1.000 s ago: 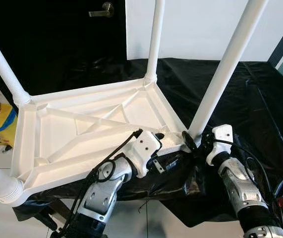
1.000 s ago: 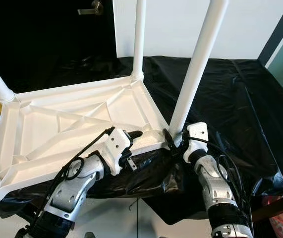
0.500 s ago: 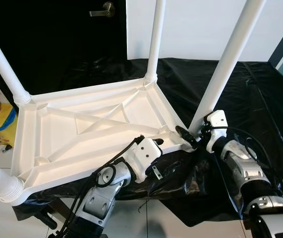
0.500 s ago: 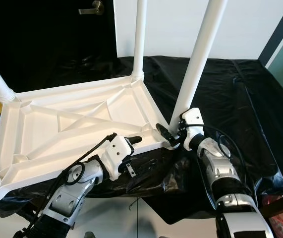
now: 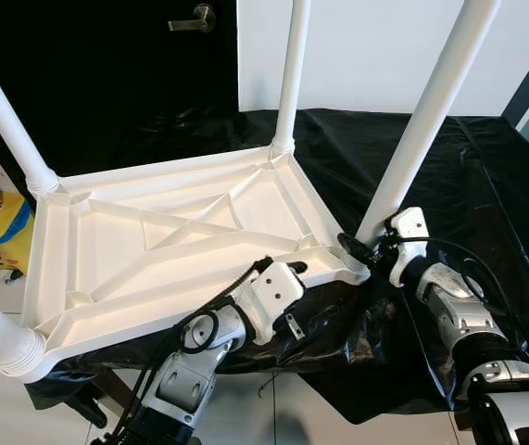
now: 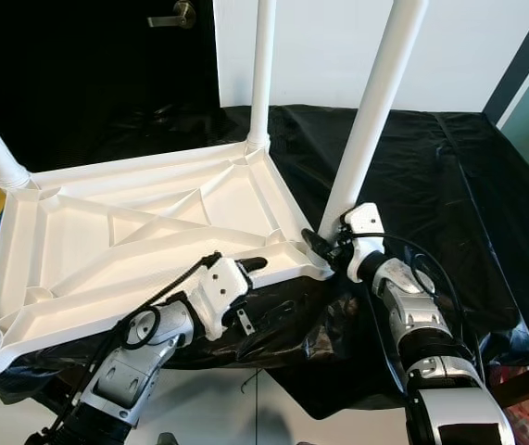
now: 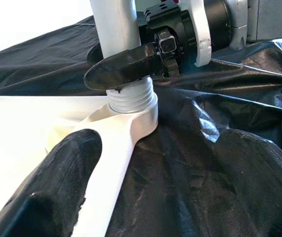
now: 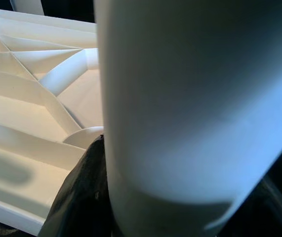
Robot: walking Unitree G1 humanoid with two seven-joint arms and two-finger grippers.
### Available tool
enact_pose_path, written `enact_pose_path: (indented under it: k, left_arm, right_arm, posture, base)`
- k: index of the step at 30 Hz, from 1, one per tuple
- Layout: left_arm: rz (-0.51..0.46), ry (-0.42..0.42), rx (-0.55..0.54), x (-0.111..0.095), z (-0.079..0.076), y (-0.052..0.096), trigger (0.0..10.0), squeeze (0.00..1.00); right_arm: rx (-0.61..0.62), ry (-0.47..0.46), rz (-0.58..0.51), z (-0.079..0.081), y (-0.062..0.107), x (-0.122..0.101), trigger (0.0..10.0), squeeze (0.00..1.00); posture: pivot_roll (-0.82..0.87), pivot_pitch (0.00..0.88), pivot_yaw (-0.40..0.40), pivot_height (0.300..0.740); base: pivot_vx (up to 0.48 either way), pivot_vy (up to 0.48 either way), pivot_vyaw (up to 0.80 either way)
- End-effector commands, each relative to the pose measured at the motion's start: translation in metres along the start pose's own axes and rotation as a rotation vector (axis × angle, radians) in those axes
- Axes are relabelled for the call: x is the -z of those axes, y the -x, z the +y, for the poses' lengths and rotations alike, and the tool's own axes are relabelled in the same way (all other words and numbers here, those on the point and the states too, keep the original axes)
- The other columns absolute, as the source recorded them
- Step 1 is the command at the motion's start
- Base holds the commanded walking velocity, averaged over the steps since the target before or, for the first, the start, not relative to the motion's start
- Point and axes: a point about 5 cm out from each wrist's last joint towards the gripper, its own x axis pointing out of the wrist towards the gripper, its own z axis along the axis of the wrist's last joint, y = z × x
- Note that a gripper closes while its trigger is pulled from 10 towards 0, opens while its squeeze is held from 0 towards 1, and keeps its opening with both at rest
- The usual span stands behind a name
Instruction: Building children table
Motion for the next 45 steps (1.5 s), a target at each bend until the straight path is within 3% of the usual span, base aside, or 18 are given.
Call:
enact_pose_path:
  k: [1,7,12,13,15,17,27,29,35,44,45]
  left_arm:
    - [0.012,0.006,-0.057,0.004,0.001,-0.002,10.0,0.0]
    - [0.008,0.009,-0.065,0.003,0.001,-0.002,10.0,0.0]
    - [0.03,0.0,-0.056,0.008,-0.001,-0.001,10.0,0.0]
    - [0.031,-0.003,-0.052,0.008,0.0,-0.002,10.0,0.0]
    - [0.03,-0.004,-0.051,0.008,0.001,-0.002,10.0,0.0]
    - [0.029,-0.009,-0.053,0.007,0.002,-0.003,10.0,0.0]
    - [0.028,-0.015,-0.052,0.007,0.002,-0.002,10.0,0.0]
    - [0.029,-0.019,-0.048,0.007,0.002,-0.002,10.0,0.0]
    - [0.033,-0.026,-0.039,0.007,0.003,-0.002,10.0,0.0]
    - [0.028,-0.034,-0.028,0.005,0.004,-0.003,10.0,0.0]
    - [0.027,-0.035,-0.027,0.005,0.004,-0.003,10.0,0.0]
  right_arm:
    - [0.037,-0.024,0.073,-0.001,0.009,0.016,10.0,0.0]
    - [0.11,-0.04,0.068,0.0,0.009,0.02,10.0,0.0]
    - [0.248,-0.039,0.113,0.0,0.009,0.027,10.0,0.0]
    - [0.363,-0.064,0.121,0.002,0.011,0.031,10.0,0.0]
    - [0.398,-0.071,0.12,0.003,0.011,0.031,10.0,0.0]
    - [0.517,-0.099,0.112,0.008,0.012,0.033,10.0,0.0]
    - [0.739,-0.133,0.08,0.026,0.008,0.031,10.0,0.0]
    - [0.841,-0.153,0.035,0.042,0.003,0.024,10.0,0.0]
    - [0.834,-0.165,0.015,0.054,-0.001,0.021,10.0,0.0]
    - [0.828,-0.151,0.003,0.057,0.0,0.019,10.0,0.0]
    - [0.82,-0.144,-0.02,0.056,-0.001,0.015,10.0,0.79]
  posture:
    - [-0.02,0.0,-0.076,0.74]
    - [-0.02,0.0,-0.077,0.74]
    - [-0.04,0.0,-0.073,0.74]
    - [-0.04,0.0,-0.071,0.74]
    - [-0.04,0.0,-0.071,0.74]
    - [-0.04,0.0,-0.072,0.74]
    - [-0.03,0.0,-0.066,0.74]
    - [-0.03,0.0,-0.059,0.74]
    - [-0.03,0.0,-0.051,0.74]
    - [-0.03,0.0,-0.042,0.74]
    - [-0.03,0.0,-0.045,0.74]
  base:
    - [0.0,0.0,0.0]
    - [0.0,0.0,0.0]
    - [0.0,0.0,0.0]
    - [0.0,0.0,0.0]
    - [0.0,0.0,0.0]
    - [0.0,0.0,0.0]
    - [0.0,0.0,0.0]
    - [0.0,0.0,0.0]
    - [0.0,0.0,0.0]
    - [0.0,0.0,0.0]
    - [0.0,0.0,0.0]
